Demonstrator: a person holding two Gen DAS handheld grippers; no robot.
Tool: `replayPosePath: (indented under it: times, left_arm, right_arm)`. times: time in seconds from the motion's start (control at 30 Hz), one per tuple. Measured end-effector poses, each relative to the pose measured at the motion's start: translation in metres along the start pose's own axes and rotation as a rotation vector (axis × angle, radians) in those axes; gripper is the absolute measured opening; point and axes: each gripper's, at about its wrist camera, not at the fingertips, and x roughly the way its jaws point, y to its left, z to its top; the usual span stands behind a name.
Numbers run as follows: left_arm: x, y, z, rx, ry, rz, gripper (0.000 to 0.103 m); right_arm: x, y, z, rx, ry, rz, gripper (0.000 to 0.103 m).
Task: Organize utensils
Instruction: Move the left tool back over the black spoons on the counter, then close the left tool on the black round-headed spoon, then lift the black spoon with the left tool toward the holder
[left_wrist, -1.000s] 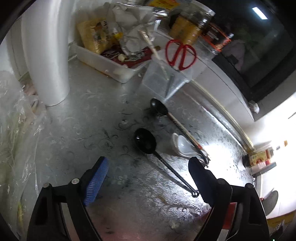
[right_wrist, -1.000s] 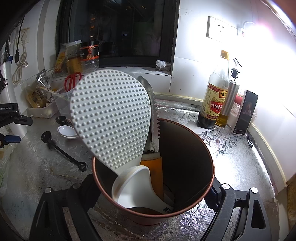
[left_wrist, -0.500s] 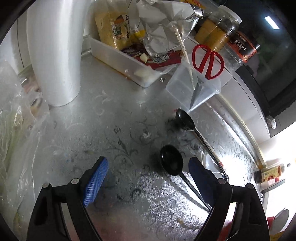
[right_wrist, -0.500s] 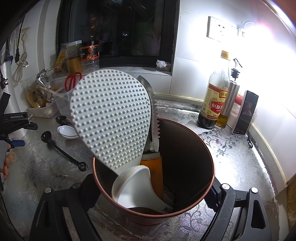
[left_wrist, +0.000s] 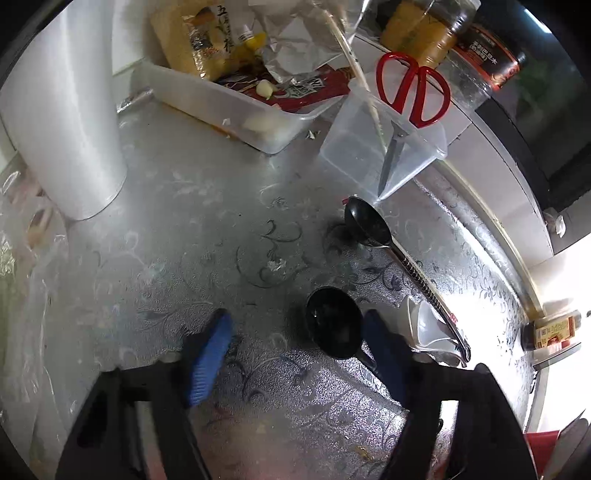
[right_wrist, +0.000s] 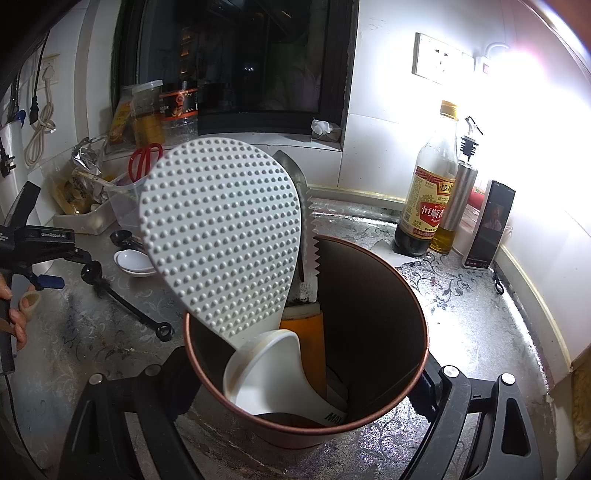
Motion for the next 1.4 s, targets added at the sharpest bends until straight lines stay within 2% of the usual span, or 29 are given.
replayPosePath:
  times: [0.1,0.23,0.47,0.53,0.63,1.1,1.4]
  left_arm:
    - [0.006,-0.002,0.001,-0.009,0.015,-0.013,0.059]
    - [0.011,-0.007,0.001,0.008,0.018,-0.012,0.044]
    - [0.020,-0.009,0.001,0.005,0.022,-0.018,0.026]
    - [0.021,-0.007,0.001,-0.001,0.022,-0.030,0.014]
    - [0.024,-0.001,0.000,-0.017,0.030,-0.048,0.007]
    - [-0.005,0.005,-0.016,-0.013,-0.021,-0.131,0.004]
    - [-0.051,-0.017,-0.017,0.049,-0.115,-0.188,0.003]
  right_arm:
    - [0.000,0.000,0.000,-0.001,0.000,0.000,0.092]
    - [0.000,0.000,0.000,0.000,0.000,0.000,0.092]
    - [-0.001,0.000,0.000,0.002,0.000,-0.003,0.092]
    - [-0.001,0.000,-0.001,0.002,0.000,-0.002,0.092]
    - [-0.001,0.000,-0.001,0.002,-0.001,-0.002,0.092]
    - [-0.003,0.000,-0.001,0.003,-0.007,-0.001,0.092]
    - [0.003,-0.002,-0.003,0.012,0.014,0.015,0.092]
